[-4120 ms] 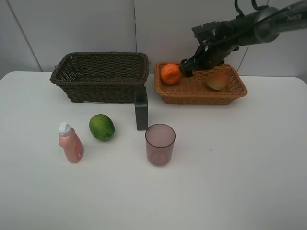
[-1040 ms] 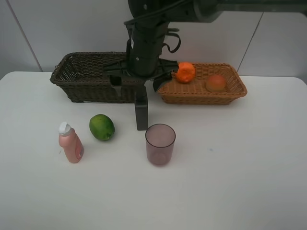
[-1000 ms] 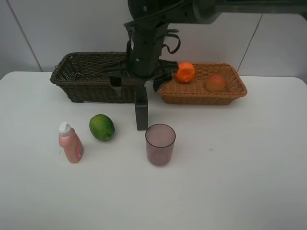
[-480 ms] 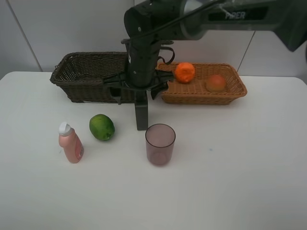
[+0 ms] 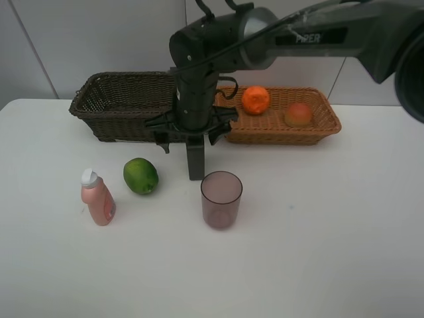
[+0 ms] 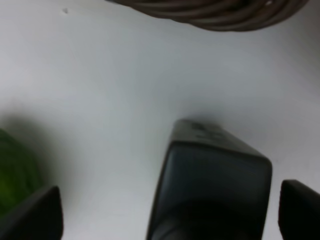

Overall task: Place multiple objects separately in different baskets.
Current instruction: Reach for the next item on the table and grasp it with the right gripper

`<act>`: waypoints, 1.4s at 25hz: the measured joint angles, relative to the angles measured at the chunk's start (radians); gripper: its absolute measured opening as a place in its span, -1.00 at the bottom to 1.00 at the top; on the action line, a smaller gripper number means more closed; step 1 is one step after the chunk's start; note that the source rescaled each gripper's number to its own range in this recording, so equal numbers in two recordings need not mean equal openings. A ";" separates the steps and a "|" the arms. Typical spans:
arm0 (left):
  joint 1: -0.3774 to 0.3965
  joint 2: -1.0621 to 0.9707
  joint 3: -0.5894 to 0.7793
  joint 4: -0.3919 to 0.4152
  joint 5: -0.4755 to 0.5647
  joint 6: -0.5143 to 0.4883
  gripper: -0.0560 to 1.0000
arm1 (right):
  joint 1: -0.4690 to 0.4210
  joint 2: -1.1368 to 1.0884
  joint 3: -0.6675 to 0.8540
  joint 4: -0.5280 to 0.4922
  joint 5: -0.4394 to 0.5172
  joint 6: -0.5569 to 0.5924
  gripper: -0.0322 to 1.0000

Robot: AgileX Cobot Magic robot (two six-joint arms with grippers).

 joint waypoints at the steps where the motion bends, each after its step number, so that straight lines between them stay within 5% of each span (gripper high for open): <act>1: 0.000 0.000 0.000 0.000 0.000 0.000 1.00 | 0.000 0.000 0.000 -0.002 -0.003 0.000 0.83; 35: 0.000 0.000 0.000 0.000 0.000 0.000 1.00 | -0.003 0.022 0.000 -0.013 -0.035 -0.001 0.82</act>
